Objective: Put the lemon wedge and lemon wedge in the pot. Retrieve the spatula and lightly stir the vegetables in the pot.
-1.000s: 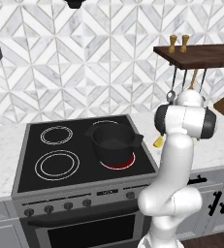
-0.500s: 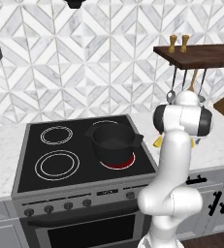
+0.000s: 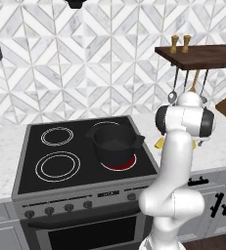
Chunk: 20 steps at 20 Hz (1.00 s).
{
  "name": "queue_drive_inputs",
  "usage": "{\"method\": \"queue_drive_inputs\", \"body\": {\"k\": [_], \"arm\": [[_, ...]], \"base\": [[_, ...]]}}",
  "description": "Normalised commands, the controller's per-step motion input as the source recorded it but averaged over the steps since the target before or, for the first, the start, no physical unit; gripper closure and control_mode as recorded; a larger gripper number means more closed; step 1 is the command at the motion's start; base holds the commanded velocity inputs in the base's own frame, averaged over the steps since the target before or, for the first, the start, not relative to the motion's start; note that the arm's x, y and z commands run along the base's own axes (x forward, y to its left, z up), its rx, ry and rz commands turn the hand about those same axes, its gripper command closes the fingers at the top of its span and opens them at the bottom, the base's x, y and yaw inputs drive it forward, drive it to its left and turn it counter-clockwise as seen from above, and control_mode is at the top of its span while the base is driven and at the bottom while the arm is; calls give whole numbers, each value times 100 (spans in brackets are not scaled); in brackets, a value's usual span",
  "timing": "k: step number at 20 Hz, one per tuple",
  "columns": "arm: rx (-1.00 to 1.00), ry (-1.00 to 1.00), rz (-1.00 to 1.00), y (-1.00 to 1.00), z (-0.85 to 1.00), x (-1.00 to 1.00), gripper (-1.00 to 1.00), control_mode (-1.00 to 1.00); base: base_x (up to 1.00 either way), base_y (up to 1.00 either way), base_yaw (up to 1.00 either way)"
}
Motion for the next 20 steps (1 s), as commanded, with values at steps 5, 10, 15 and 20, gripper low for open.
{"method": "queue_drive_inputs", "body": {"k": [5, 10, 15, 20], "arm": [[4, 5, 7, 0, -44, -12, 100, -100], [1, 3, 4, 0, -21, -1, 100, -100], [0, 0, 0, 0, 0, -7, 100, -100], [9, -13, 4, 8, 46, -32, 100, -100]], "base": [[0, 0, 0], [0, 0, 0], [0, 0, 0], [0, 0, 0]]}}
